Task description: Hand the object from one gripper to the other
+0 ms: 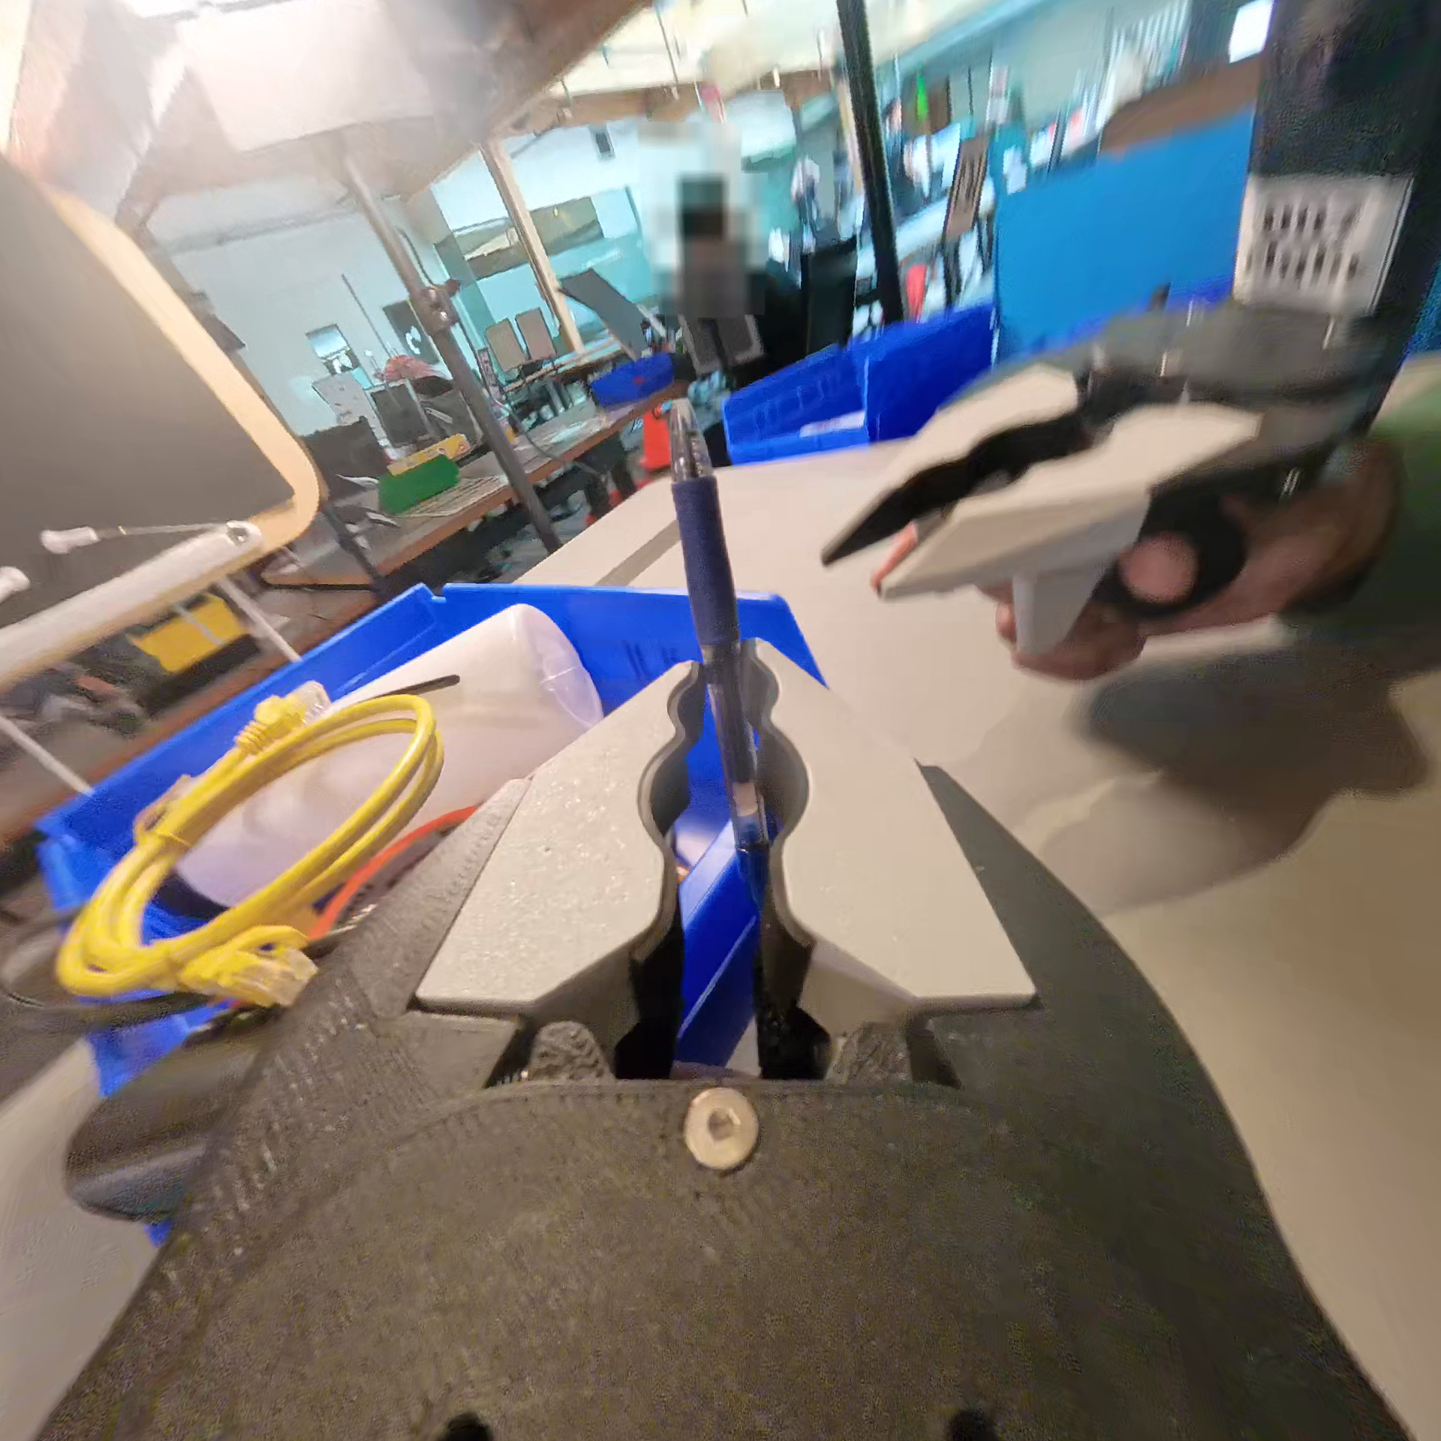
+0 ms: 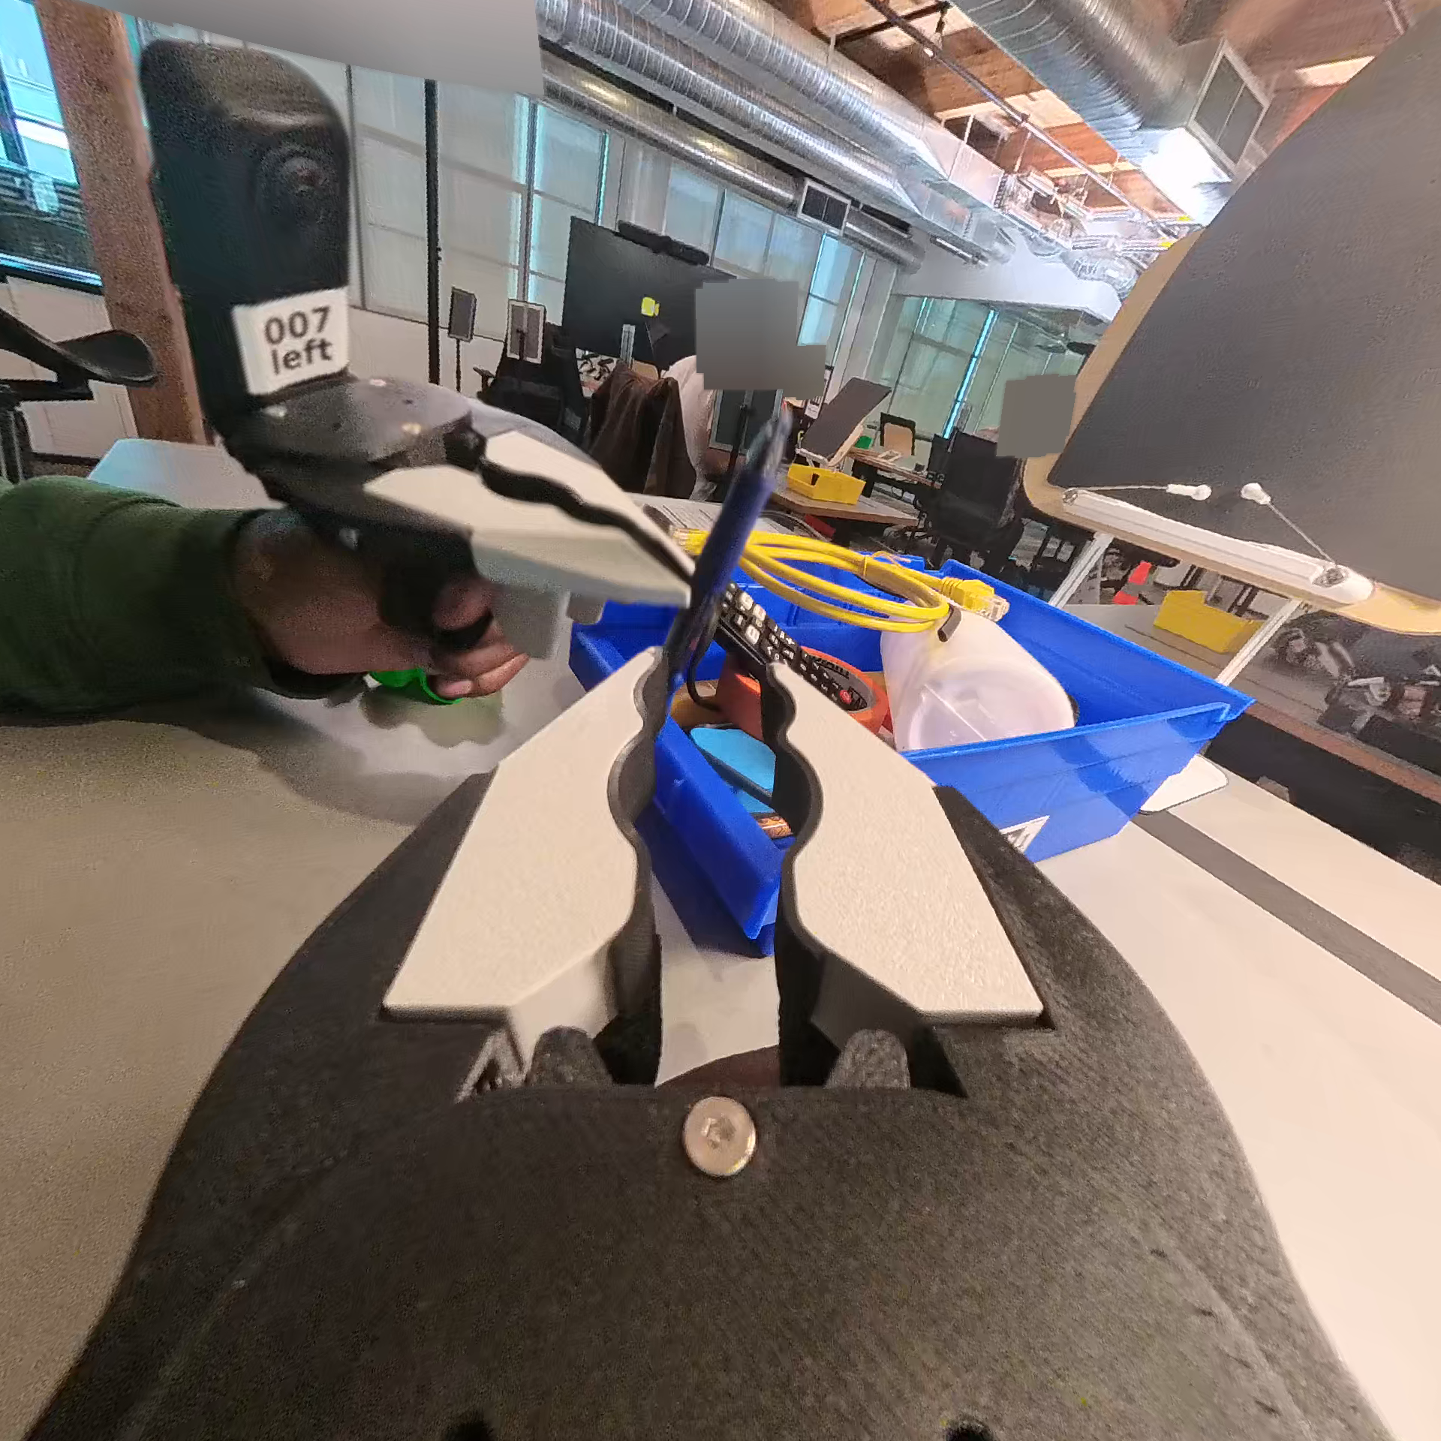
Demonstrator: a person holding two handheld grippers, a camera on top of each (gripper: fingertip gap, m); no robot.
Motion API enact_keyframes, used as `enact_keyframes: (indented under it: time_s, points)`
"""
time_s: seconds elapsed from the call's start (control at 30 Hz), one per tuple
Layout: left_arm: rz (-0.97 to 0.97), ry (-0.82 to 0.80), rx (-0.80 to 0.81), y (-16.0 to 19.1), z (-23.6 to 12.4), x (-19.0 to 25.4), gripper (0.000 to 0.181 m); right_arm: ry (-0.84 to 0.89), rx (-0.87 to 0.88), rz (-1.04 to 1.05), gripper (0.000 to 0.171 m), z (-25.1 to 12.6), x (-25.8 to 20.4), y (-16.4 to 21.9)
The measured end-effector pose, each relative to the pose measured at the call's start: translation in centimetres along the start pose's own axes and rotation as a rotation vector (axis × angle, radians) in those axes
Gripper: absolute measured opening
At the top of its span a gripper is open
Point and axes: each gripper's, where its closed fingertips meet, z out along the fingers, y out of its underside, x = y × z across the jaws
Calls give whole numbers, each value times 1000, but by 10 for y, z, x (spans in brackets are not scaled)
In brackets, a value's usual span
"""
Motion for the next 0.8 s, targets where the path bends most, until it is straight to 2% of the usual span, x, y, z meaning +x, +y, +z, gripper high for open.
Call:
enact_keyframes:
  time_s: [0.17, 0.33, 0.5, 0.8]
  points:
    - [-375, 94, 208, -24, -11, -13, 9, -12, -4, 21, 25, 6, -6, 7]
    - [-593, 161, 317, -29, -15, -18, 9, -18, 43, 35, 26, 13, -12, 0]
    - [-717, 191, 365, -29, -14, -20, 10, -26, 92, 56, 29, 23, -20, -8]
    - [-726, 169, 385, -34, -15, -24, 10, -33, 127, 99, 34, 33, -18, -12]
